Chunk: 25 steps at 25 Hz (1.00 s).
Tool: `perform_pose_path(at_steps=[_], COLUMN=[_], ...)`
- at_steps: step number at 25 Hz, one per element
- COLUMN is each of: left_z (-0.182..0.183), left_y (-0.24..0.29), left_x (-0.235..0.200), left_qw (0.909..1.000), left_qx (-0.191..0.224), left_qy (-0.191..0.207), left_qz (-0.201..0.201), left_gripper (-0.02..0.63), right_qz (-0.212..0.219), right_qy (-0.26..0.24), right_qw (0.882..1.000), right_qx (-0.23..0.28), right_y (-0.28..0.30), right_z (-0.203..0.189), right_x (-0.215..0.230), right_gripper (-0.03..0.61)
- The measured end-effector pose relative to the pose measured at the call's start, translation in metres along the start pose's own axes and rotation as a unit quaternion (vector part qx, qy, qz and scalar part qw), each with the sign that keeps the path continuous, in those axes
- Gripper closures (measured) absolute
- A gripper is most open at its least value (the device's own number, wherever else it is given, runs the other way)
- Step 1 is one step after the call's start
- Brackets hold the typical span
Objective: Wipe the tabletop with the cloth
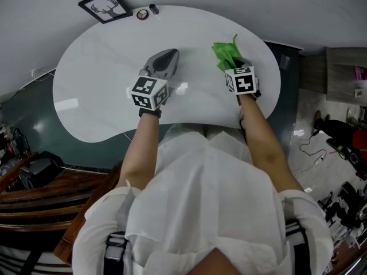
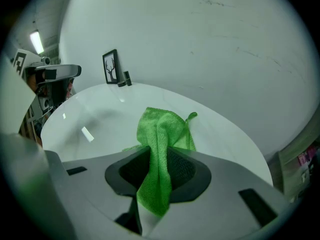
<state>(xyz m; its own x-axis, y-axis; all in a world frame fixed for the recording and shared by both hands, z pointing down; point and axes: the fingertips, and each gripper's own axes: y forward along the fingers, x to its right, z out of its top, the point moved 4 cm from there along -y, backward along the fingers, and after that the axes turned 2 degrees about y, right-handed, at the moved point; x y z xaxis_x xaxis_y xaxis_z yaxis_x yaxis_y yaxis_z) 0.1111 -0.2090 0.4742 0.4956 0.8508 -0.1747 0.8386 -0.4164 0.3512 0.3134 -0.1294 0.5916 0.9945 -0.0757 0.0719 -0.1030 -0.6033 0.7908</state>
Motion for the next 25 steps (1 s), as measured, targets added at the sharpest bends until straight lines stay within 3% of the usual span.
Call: perform_pose_path(at_steps=[10,25], left_z=[0.002,0.004], left_y=[0.016,0.016], left_x=[0.012,0.008], left_qw=[0.9999,1.0], left_qx=[-0.007,-0.005], left_qy=[0.0,0.001], left_qz=[-0.01,-0.003], left_gripper=[0.594,0.594], right_qz=[-0.051,-0.12], right_qy=[0.062,0.126], right_qw=[0.997,0.985], right_qx=[-0.005,-0.024], right_y=[-0.032,-0.076], right_z=[-0.035,-0.092], right_x=[0.071,0.139], right_gripper=[0.482,0.482])
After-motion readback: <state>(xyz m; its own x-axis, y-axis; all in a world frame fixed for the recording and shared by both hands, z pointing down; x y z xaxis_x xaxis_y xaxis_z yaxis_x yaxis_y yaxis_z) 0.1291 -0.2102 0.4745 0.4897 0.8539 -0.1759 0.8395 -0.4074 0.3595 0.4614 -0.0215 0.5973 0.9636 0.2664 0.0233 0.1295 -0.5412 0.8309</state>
